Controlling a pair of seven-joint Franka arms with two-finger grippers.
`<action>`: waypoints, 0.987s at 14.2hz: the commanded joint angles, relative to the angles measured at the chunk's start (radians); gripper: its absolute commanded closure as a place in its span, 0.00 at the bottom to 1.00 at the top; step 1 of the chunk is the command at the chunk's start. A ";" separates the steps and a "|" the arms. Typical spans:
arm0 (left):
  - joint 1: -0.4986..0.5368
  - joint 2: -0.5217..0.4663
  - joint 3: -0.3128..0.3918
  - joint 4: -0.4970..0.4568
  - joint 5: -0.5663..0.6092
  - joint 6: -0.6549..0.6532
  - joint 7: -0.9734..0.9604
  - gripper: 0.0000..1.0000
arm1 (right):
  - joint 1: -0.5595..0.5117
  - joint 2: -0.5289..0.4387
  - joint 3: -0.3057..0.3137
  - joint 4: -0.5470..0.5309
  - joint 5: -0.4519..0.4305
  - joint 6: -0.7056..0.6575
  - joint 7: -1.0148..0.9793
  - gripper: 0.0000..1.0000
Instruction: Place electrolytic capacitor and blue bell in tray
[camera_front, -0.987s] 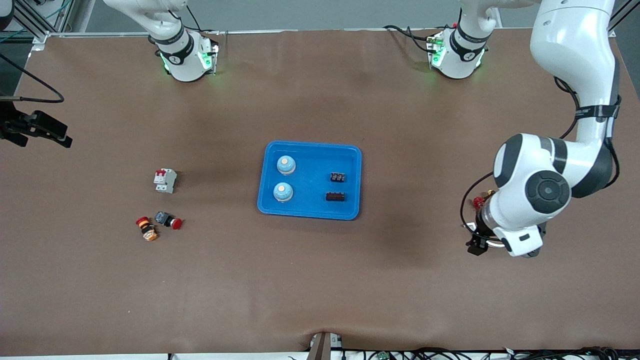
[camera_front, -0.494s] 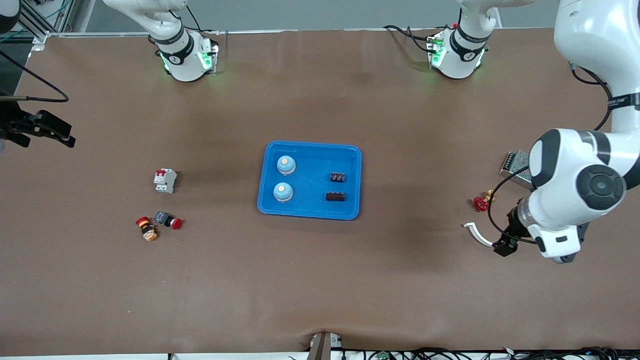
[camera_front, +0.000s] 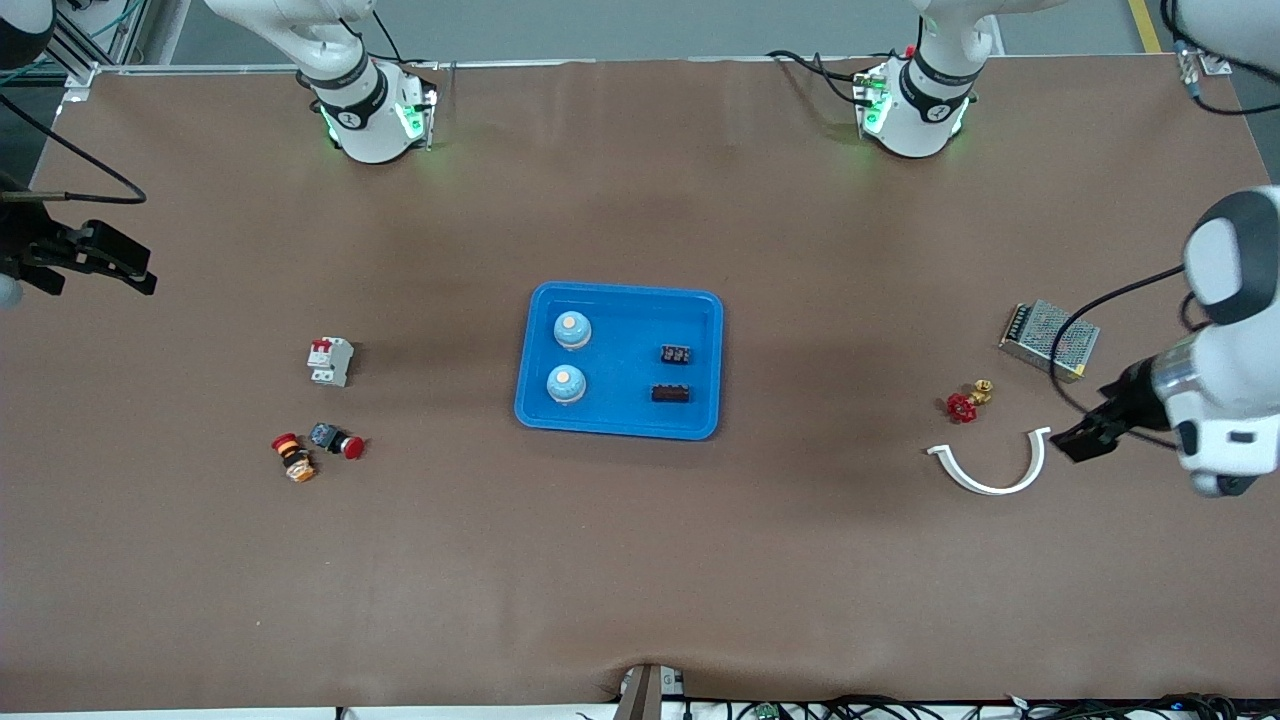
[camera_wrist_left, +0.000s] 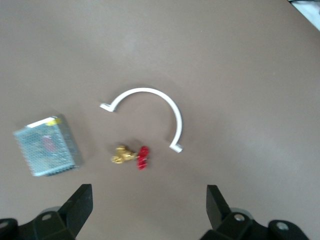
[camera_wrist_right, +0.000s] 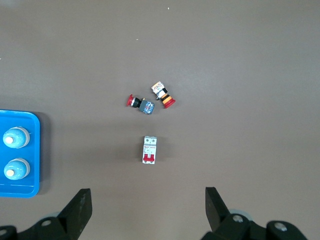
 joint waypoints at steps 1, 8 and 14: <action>-0.012 -0.077 0.040 -0.022 -0.025 -0.079 0.180 0.00 | 0.069 0.000 -0.070 0.013 -0.015 -0.011 0.002 0.00; -0.056 -0.185 0.022 -0.022 -0.022 -0.167 0.497 0.00 | 0.068 0.000 -0.070 0.014 -0.014 -0.013 0.002 0.00; -0.087 -0.255 0.001 -0.022 -0.074 -0.196 0.499 0.00 | 0.064 0.000 -0.069 0.010 0.002 0.004 -0.004 0.00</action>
